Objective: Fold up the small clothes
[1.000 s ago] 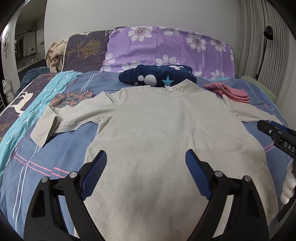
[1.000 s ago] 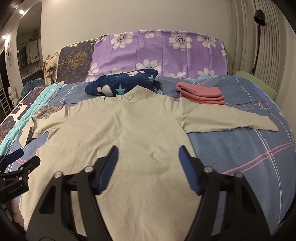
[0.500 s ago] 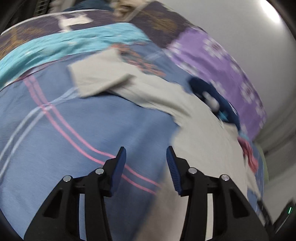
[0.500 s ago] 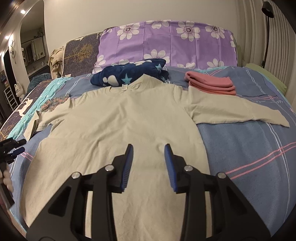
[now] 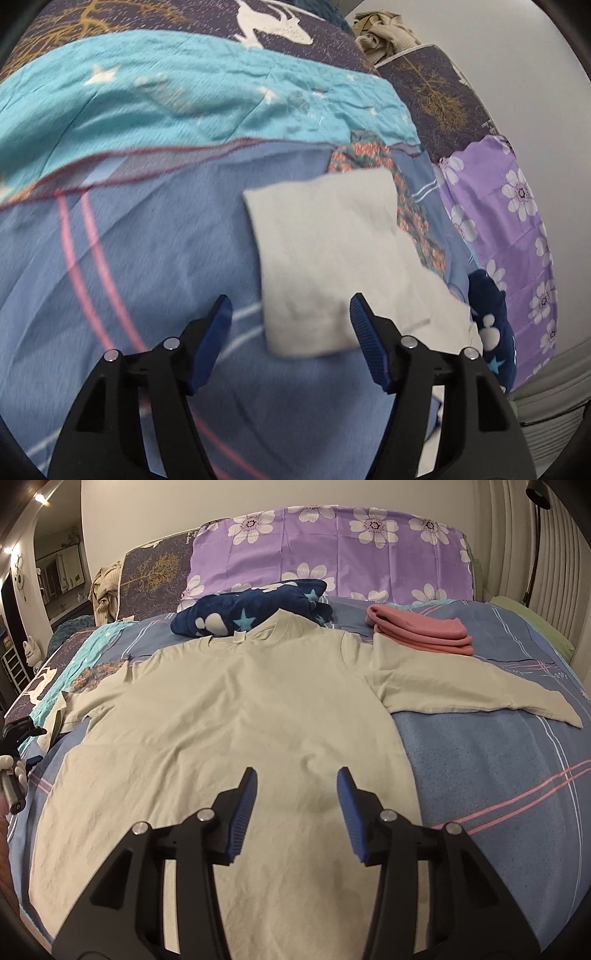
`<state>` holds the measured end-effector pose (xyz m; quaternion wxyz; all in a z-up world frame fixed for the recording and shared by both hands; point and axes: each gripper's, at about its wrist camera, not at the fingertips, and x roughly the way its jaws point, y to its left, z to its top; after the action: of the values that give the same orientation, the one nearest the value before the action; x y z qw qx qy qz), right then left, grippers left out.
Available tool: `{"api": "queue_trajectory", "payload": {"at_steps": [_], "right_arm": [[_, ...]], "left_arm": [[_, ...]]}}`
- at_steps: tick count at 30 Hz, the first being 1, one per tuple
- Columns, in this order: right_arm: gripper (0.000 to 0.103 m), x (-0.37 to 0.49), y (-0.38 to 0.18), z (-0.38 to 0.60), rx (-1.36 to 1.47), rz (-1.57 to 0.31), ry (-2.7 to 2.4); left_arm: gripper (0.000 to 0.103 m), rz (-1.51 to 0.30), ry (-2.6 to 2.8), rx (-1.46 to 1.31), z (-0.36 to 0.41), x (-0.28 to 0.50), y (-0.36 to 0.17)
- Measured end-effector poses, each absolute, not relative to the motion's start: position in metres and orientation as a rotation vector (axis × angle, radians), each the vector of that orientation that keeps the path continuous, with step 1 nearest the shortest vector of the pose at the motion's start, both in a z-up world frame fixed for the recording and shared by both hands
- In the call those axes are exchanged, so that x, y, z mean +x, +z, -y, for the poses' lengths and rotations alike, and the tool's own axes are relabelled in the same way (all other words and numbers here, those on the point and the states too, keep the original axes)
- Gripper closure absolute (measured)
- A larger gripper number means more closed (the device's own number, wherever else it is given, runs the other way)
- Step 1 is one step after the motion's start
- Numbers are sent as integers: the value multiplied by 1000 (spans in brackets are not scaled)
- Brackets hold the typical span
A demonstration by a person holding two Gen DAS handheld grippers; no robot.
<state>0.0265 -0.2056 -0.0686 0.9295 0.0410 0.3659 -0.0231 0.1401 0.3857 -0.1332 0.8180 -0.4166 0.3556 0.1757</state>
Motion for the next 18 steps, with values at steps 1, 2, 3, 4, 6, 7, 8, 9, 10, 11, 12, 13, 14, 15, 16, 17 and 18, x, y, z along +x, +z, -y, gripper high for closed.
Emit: {"api": "queue_trajectory", "payload": {"at_steps": [1,2,3,4,6,7,8,9,10,11,12,13,14,15,16,17,18], "right_arm": [[56,28,-70,207,87,-753,-51],[56,30,-71,209,93,-757,-54],[56,33,-72,210,97,-761,-56],[56,35,-73,211,103,-766,-58],[56,38,-74,214,112,-768,-57],[56,39,-74,215,111,-766,-58],[55,41,-74,216,109,-762,-58],[55,42,-74,217,108,-759,-58],[55,43,-74,217,109,-756,-58],[55,44,-74,219,113,-753,-59],[55,45,-74,220,117,-752,-60],[55,46,-75,221,124,-751,-60],[55,45,-75,223,131,-750,-61],[55,45,-75,224,134,-750,-62],[55,44,-76,226,137,-751,-63],[55,43,-77,227,137,-753,-66],[54,43,-77,229,137,-755,-68]], "left_arm": [[63,-741,361,-877,-388,145,-132],[83,-736,330,-876,-389,150,-132],[94,-738,316,-888,-391,154,-132],[95,-718,325,-905,-392,154,-127],[96,-662,306,-861,-382,155,-104],[96,-639,294,-813,-372,156,-87],[97,-629,276,-777,-362,159,-72],[102,-615,229,-748,-349,164,-55],[102,-597,164,-727,-333,168,-37],[102,-585,107,-698,-316,174,-20],[102,-578,61,-658,-298,181,-4],[102,-568,4,-603,-273,187,14],[102,-557,-42,-553,-251,189,27],[102,-546,-100,-494,-224,193,40],[102,-543,-158,-446,-198,197,50],[102,-544,-205,-411,-175,199,57],[102,-547,-253,-382,-152,201,62]]}}
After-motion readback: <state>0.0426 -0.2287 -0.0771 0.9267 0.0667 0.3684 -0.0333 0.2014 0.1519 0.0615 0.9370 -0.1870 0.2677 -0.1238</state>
